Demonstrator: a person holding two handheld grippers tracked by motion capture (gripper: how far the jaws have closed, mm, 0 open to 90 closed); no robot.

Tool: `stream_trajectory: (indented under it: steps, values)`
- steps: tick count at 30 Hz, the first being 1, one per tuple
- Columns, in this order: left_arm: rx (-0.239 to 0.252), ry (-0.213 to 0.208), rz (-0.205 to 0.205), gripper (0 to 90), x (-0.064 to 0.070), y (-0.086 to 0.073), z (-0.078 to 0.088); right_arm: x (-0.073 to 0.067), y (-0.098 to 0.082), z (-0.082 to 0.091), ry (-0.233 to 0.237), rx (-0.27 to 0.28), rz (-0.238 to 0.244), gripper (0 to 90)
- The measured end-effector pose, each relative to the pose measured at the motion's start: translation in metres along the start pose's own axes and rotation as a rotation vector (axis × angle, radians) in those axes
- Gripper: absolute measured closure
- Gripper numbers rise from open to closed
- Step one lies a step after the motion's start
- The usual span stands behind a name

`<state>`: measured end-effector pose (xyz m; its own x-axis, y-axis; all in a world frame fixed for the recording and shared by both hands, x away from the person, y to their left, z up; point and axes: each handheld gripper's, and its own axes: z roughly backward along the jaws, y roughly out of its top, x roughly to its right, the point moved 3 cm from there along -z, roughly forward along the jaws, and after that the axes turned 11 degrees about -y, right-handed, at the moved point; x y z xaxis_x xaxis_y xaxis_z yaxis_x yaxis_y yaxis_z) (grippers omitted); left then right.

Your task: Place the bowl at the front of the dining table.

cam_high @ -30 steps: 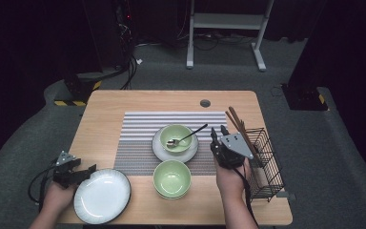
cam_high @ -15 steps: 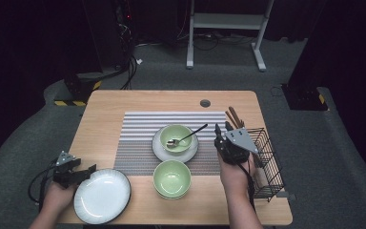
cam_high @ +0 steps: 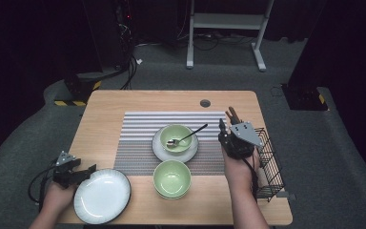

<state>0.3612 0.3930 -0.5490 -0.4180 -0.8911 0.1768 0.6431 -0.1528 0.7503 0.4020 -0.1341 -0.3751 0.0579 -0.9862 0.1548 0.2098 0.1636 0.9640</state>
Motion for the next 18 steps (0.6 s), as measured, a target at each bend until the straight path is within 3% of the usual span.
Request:
stream_trajectory:
  steps: [8, 18]
  values:
    - [0.0, 0.0, 0.0, 23.0, 0.0, 0.0, 0.0, 0.005, -0.001, -0.012, -0.037, -0.015, 0.013, 62.5]
    - [0.0, -0.001, 0.0, 22.9, 0.0, 0.0, 0.0, 0.007, -0.002, -0.027, -0.048, -0.052, 0.011, 63.2]
